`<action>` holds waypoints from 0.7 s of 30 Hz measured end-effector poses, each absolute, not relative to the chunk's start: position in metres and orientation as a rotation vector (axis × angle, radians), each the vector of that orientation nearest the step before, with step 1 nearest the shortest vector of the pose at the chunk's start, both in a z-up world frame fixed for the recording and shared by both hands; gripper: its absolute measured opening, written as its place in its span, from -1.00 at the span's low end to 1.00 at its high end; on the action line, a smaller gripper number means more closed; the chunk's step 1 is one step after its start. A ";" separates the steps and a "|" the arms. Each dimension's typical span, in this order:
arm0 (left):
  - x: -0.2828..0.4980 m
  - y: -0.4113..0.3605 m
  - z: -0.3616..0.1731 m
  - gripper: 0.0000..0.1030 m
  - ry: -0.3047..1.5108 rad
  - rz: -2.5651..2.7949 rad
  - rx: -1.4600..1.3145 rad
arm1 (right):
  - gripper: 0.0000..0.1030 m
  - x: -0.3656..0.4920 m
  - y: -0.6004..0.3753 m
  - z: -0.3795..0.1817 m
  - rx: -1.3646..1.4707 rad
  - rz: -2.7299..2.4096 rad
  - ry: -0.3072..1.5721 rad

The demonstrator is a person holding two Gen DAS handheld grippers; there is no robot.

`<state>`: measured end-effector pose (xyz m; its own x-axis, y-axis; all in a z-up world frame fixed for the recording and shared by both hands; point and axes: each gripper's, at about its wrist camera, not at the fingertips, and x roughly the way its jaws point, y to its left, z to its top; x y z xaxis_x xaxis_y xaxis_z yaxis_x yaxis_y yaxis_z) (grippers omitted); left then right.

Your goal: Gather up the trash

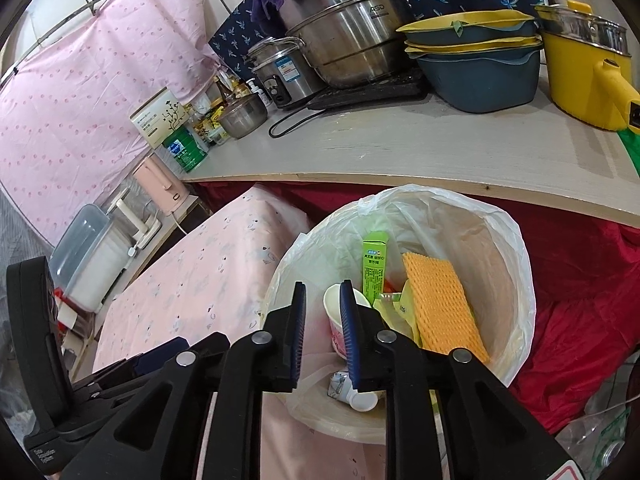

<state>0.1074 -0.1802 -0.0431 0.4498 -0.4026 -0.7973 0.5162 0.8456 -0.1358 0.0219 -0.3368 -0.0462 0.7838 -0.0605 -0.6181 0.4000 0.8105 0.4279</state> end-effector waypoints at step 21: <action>0.083 -0.148 -0.026 0.31 0.874 -0.516 0.138 | -0.04 -0.010 -0.301 -0.033 0.452 -0.313 0.652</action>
